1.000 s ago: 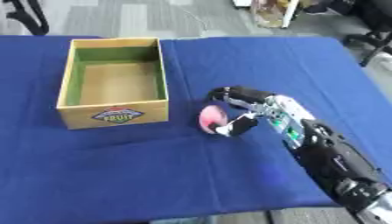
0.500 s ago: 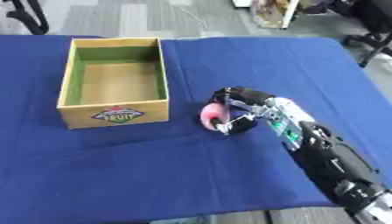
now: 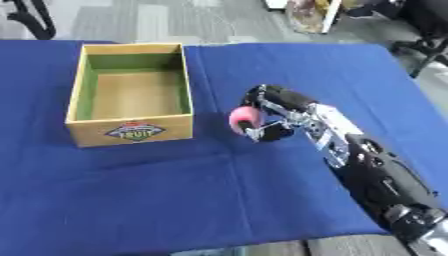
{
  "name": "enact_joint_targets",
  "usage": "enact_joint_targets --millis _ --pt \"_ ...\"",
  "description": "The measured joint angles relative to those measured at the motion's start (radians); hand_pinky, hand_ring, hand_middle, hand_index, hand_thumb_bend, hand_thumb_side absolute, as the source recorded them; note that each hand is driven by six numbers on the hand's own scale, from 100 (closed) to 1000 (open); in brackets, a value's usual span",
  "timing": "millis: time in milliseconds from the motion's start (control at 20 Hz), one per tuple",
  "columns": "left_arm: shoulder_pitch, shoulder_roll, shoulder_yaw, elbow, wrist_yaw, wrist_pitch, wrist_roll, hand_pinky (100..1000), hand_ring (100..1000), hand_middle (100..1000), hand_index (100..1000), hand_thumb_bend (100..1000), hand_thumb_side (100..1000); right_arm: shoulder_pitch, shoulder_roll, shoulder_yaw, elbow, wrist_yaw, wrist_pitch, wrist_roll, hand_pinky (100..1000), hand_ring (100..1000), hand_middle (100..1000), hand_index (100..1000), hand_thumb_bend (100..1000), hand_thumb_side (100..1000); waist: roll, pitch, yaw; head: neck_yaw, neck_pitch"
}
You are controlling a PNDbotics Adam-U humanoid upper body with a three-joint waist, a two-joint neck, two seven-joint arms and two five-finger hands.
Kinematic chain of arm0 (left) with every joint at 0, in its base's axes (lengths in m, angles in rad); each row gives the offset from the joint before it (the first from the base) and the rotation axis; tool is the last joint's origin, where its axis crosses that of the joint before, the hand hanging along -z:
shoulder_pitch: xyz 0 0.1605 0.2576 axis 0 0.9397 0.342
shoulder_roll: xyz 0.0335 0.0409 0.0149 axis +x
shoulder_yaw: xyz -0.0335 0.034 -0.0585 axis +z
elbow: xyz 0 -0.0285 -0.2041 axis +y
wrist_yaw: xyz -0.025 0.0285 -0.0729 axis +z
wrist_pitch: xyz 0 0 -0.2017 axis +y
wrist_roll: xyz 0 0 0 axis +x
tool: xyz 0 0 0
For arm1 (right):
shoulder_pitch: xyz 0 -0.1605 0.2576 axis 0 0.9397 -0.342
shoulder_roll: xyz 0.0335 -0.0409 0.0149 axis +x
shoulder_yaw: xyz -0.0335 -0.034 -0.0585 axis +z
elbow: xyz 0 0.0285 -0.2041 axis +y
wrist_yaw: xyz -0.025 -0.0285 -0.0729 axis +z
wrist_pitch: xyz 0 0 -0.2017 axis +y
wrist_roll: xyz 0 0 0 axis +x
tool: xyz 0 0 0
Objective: Pick up objects on the table and place them in the box.
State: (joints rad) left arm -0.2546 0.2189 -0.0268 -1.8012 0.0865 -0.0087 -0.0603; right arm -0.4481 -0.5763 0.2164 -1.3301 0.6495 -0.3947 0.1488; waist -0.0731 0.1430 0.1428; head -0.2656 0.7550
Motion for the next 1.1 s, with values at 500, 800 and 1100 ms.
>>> enact_joint_targets --millis 500,800,1100 --pt "0.000 0.000 -0.003 0.000 0.001 0.000 -0.002 642 731 546 711 358 139 -0.137 -0.044 -0.030 -0.026 -0.136 0.054 -0.017 336 521 530 673 100 237 0.000 -0.007 0.027 -0.001 -0.001" --pt "-0.012 0.000 -0.016 0.000 0.002 0.000 -0.015 642 731 546 711 359 139 -0.241 -0.041 -0.030 0.040 -0.203 0.067 -0.005 340 529 528 674 100 225 -0.004 0.007 0.075 -0.023 -0.005" --pt "-0.029 -0.001 -0.028 0.000 0.005 0.000 -0.028 642 731 546 711 360 137 -0.323 0.010 -0.022 0.129 -0.186 0.067 -0.018 354 544 537 685 100 232 -0.011 0.022 0.127 -0.045 -0.018"
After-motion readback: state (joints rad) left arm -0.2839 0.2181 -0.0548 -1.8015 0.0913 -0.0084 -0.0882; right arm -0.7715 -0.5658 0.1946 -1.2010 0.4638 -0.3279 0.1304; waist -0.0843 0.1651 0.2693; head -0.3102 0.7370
